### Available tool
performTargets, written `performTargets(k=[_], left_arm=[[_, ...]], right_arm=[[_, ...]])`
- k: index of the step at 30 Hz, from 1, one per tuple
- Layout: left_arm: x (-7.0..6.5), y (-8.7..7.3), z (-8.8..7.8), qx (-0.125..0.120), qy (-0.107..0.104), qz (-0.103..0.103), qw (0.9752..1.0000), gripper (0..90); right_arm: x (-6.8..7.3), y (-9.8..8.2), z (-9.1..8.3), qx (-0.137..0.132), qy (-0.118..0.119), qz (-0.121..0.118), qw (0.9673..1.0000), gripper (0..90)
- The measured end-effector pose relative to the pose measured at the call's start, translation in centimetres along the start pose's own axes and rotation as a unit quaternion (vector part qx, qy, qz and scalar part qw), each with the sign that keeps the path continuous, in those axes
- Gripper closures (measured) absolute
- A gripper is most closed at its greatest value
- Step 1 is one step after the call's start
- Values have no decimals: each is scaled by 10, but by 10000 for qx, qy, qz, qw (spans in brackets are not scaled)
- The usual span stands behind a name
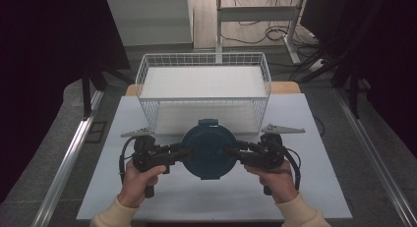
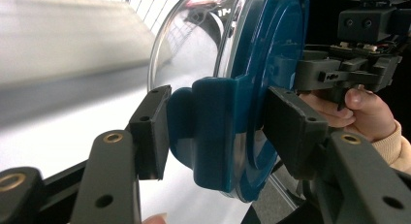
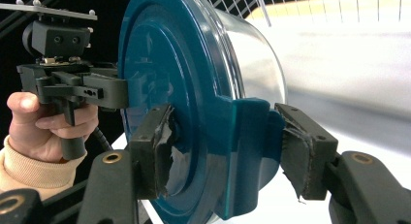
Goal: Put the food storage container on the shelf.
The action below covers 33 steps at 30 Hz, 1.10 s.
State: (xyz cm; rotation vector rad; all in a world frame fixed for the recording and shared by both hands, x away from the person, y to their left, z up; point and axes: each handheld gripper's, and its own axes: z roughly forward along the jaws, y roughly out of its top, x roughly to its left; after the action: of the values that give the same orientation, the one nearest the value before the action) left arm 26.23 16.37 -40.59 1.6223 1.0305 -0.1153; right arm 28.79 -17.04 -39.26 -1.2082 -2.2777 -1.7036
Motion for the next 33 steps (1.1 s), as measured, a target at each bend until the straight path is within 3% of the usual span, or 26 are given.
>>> performTargets(k=[14,33], left_arm=[[-4,40,-6,-64,33,230,9997,449],[-1,99,-8,-42,11,326,9995,449]], right_arm=[[1,37,0,-114,39,-174,9998,420],[-1,91,2,-194,12,-208,9996,420]])
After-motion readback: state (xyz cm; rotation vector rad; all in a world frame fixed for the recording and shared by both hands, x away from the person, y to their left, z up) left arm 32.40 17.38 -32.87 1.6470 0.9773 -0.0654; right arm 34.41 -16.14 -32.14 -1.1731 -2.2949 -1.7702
